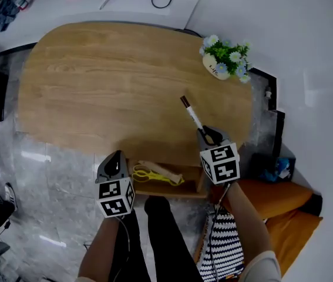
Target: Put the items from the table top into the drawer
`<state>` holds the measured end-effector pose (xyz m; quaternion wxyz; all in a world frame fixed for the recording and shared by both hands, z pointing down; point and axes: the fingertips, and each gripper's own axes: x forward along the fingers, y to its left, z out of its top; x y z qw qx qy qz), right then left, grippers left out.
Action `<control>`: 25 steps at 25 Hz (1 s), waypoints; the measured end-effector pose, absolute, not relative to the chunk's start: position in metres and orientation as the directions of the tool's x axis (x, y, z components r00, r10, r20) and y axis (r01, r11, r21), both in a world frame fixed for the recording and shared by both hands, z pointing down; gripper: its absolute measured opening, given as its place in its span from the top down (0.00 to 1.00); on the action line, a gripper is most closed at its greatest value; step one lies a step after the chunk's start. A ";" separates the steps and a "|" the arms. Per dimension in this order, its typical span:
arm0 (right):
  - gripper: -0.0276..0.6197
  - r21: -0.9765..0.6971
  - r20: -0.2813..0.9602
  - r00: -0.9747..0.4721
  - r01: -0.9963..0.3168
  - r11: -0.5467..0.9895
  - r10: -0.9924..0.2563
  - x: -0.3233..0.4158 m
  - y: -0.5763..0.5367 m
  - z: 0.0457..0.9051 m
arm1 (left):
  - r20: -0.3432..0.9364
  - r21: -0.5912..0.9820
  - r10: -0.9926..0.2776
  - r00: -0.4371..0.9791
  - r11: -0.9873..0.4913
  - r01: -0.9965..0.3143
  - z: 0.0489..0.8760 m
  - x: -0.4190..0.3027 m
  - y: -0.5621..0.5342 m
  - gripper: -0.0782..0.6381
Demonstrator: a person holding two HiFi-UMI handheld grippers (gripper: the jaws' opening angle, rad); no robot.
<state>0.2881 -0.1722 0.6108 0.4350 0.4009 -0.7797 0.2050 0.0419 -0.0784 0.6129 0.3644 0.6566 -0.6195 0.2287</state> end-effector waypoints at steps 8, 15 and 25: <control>0.86 -0.059 0.847 -0.361 -0.792 0.608 -0.389 0.253 -0.075 0.603 | 0.784 0.203 -0.593 0.182 -0.031 -0.979 0.620 0.027 -0.022 0.89; 0.86 -0.129 0.835 -0.443 -0.732 0.669 -0.325 0.215 -0.006 0.602 | 0.799 0.215 -0.556 0.229 -0.091 -0.972 0.624 0.021 0.010 0.89; 0.86 -0.212 0.863 -0.484 -0.609 0.765 -0.146 0.197 0.036 0.631 | 0.819 0.215 -0.529 0.224 -0.079 -0.973 0.639 0.007 0.033 0.89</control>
